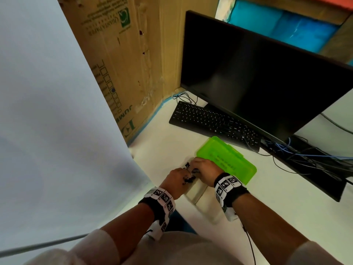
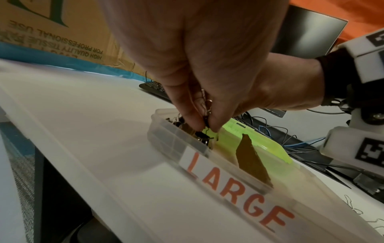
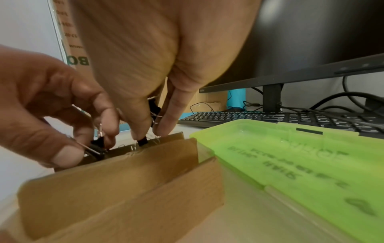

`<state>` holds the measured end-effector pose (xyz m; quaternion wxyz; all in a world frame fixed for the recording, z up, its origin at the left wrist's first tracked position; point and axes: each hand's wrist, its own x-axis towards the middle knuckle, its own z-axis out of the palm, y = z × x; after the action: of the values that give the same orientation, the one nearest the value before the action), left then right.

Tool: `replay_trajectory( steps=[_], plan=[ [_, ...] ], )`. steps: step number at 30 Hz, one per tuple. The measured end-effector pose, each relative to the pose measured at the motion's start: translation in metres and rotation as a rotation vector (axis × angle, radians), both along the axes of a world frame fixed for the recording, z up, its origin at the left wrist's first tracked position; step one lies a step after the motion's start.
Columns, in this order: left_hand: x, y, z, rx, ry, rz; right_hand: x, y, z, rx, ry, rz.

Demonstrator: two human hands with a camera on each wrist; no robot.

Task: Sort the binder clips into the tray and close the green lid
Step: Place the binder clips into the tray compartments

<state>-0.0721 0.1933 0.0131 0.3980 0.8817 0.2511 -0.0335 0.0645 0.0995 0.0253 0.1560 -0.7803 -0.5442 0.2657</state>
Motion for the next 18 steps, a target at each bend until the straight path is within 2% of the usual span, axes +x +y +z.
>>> replay_trajectory(
  steps=[11,18],
  plan=[
    [-0.001,0.007,-0.001,-0.014,0.026,0.015,-0.006,-0.005,0.006,0.016,0.004,-0.007],
    [-0.001,0.005,-0.004,0.015,-0.01,-0.026,-0.002,-0.018,0.004,0.004,-0.073,-0.128]
  ],
)
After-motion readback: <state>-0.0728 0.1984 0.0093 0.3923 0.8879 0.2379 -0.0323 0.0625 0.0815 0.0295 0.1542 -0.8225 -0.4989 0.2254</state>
